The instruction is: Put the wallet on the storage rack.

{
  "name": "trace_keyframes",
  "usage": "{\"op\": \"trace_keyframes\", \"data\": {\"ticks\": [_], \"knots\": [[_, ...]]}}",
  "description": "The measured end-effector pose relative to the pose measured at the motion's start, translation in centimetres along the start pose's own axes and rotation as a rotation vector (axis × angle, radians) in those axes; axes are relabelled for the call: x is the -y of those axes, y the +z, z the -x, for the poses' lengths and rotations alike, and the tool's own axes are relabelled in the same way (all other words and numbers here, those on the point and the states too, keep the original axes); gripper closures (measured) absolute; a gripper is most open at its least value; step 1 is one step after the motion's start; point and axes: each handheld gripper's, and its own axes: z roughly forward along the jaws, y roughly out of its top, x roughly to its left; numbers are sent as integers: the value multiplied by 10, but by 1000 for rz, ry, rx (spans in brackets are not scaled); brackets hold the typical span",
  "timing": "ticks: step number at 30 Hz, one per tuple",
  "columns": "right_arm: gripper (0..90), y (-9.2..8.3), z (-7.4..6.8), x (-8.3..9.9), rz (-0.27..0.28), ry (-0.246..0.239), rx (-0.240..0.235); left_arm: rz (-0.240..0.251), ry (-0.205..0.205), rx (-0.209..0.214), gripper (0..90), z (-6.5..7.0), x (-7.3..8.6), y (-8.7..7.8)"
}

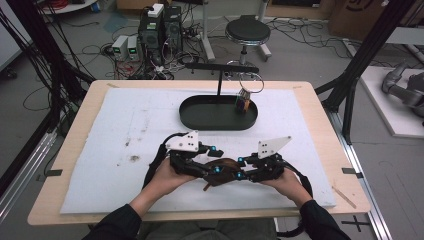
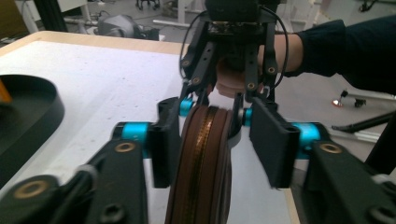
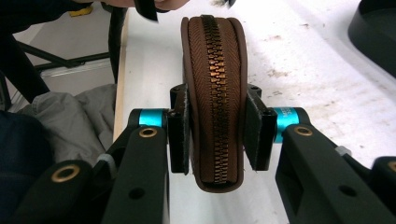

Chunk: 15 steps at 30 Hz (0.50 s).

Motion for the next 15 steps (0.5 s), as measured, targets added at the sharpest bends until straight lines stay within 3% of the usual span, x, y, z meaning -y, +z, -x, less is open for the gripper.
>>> {"op": "trace_keyframes", "data": {"ticks": [4,8,12,15], "knots": [[683,-9,0,-1,55,-2,17,6,-41,-35,448,-8,10,-17],[684,-23,-1,-5,125,0,37,27,-78,-42,426,-15,19,-27],[685,-32,-2,-10,189,2,46,43,-103,-8,407,-18,22,-24],[685,-36,-3,-14,234,-2,42,63,-89,21,407,-16,21,-19]]}}
